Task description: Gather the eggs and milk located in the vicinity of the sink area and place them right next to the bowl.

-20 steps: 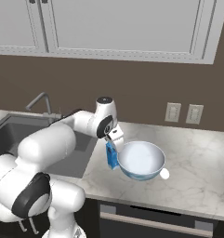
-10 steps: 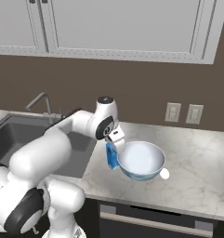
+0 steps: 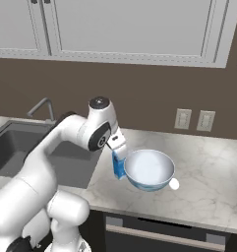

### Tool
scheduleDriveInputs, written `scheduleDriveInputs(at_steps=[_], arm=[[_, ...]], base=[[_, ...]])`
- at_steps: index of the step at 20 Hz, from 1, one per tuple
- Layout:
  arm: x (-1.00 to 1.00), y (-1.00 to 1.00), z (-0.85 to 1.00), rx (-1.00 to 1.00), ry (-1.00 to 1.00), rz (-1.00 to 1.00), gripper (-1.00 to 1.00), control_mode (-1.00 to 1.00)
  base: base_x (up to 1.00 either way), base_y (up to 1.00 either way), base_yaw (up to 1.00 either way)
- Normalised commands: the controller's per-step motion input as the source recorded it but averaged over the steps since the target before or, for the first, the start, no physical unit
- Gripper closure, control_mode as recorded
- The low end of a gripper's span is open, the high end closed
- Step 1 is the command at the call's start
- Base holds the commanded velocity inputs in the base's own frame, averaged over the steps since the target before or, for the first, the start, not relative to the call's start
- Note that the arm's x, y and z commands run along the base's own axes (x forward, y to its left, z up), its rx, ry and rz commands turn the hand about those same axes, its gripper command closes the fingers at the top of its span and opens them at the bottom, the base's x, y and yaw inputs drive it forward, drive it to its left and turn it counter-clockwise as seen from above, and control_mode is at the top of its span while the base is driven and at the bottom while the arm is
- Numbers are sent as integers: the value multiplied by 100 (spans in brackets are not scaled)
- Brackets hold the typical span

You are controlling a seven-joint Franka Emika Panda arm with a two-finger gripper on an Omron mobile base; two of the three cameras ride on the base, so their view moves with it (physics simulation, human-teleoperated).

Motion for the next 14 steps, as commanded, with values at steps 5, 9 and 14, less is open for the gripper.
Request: scheduleDriveInputs(at_steps=[5, 9, 14], arm=[[-77, 46, 29, -8, -22, 14, -100, -100], [-78, 40, 4, -9, -14, 21, -100, -100], [-69, 30, 4, -10, -14, 21, -100, -100]], base=[[0, 0, 0], [0, 0, 0], [0, 0, 0]])
